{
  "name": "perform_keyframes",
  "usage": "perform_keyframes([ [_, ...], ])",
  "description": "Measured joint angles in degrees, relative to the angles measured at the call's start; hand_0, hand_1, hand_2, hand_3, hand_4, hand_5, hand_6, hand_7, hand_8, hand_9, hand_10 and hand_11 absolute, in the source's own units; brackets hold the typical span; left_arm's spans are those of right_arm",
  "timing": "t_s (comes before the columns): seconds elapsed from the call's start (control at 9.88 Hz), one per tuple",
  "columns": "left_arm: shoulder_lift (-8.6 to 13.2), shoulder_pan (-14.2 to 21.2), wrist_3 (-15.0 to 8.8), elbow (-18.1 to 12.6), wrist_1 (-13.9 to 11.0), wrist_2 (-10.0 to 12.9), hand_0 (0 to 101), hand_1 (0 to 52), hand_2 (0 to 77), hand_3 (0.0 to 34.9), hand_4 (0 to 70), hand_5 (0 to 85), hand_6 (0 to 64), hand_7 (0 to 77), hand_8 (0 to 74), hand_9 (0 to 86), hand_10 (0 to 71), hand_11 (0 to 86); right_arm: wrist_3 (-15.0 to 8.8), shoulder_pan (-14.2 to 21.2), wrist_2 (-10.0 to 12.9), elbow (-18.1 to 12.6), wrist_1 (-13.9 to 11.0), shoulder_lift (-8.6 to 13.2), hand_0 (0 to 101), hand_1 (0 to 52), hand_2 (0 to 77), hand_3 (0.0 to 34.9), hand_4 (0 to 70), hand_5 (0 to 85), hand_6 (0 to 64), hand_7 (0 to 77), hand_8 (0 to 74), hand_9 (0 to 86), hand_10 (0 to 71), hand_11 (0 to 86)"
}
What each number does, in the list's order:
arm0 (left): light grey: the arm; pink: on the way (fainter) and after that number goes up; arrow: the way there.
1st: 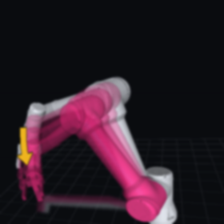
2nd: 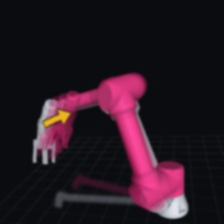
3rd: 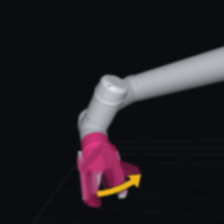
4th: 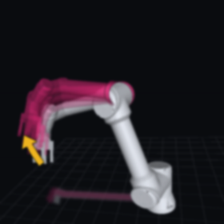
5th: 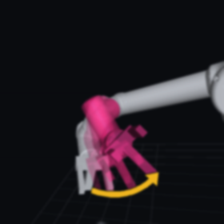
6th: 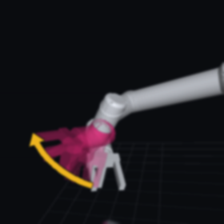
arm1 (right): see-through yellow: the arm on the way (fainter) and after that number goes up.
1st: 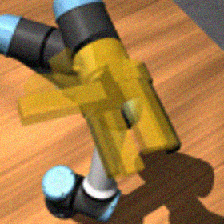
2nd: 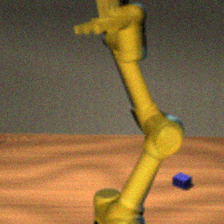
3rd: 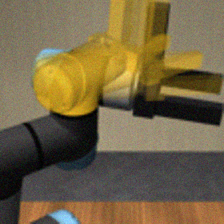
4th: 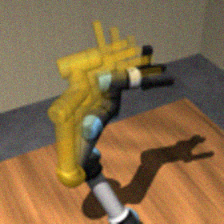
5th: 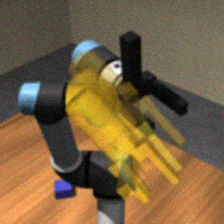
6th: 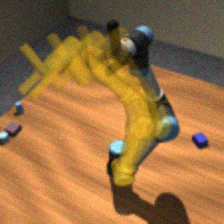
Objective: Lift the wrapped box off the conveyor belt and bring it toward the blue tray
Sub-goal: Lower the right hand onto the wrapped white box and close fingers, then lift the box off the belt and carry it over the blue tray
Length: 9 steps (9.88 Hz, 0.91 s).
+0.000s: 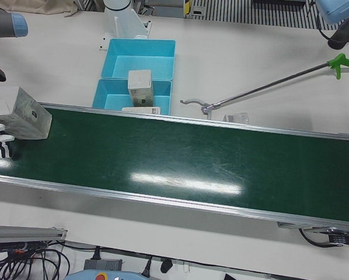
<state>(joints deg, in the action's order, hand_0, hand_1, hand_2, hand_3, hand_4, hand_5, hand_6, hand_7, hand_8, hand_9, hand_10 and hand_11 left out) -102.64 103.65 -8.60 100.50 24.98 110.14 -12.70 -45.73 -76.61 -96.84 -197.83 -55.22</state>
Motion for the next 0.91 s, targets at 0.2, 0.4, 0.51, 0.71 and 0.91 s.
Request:
perform_keyframes([
  [0.2,0.0,0.0,0.0,0.0,0.0,0.0,0,0.0,0.5,0.0,0.0,1.1,0.0,0.5,0.0,0.0,0.5,0.0,0.03,0.56,1.97,0.15,-0.19,0.55,50,16.9,28.4,23.5,15.8,38.7,13.6,39.3,7.6,16.9,0.0,1.6],
  [0.4,0.0,0.0,0.0,0.0,0.0,0.0,0,0.0,0.5,0.0,0.0,1.1,0.0,0.0,0.0,0.0,0.5,0.0,0.07,0.76,2.63,-0.04,-1.46,0.66,54,13.6,30.5,19.6,21.3,43.1,18.0,42.5,15.8,22.9,12.0,7.1],
  [0.51,0.0,0.0,0.0,0.0,0.0,0.0,0,0.0,0.5,0.0,0.0,1.1,0.0,0.0,0.0,0.0,0.5,0.0,0.14,0.43,2.68,-0.47,-2.34,0.63,55,8.7,31.1,14.9,26.2,50.2,22.9,48.5,25.6,30.0,24.0,25.1],
  [0.71,0.0,0.0,0.0,0.0,0.0,0.0,0,0.0,0.5,0.0,0.0,1.1,0.0,0.5,0.0,0.0,0.5,0.0,0.27,-1.8,2.6,-3.9,-3.81,0.25,58,3.8,31.1,11.3,30.0,55.1,26.7,53.5,39.8,42.5,33.8,34.4],
  [0.91,0.0,0.0,0.0,0.0,0.0,0.0,0,0.0,0.5,0.0,0.0,1.1,0.0,0.0,0.0,0.0,0.0,0.0,0.28,-3.13,2.57,-9.84,-6.88,0.1,52,0.5,34.9,5.0,31.1,61.1,31.1,63.8,46.4,49.1,43.6,42.5],
])
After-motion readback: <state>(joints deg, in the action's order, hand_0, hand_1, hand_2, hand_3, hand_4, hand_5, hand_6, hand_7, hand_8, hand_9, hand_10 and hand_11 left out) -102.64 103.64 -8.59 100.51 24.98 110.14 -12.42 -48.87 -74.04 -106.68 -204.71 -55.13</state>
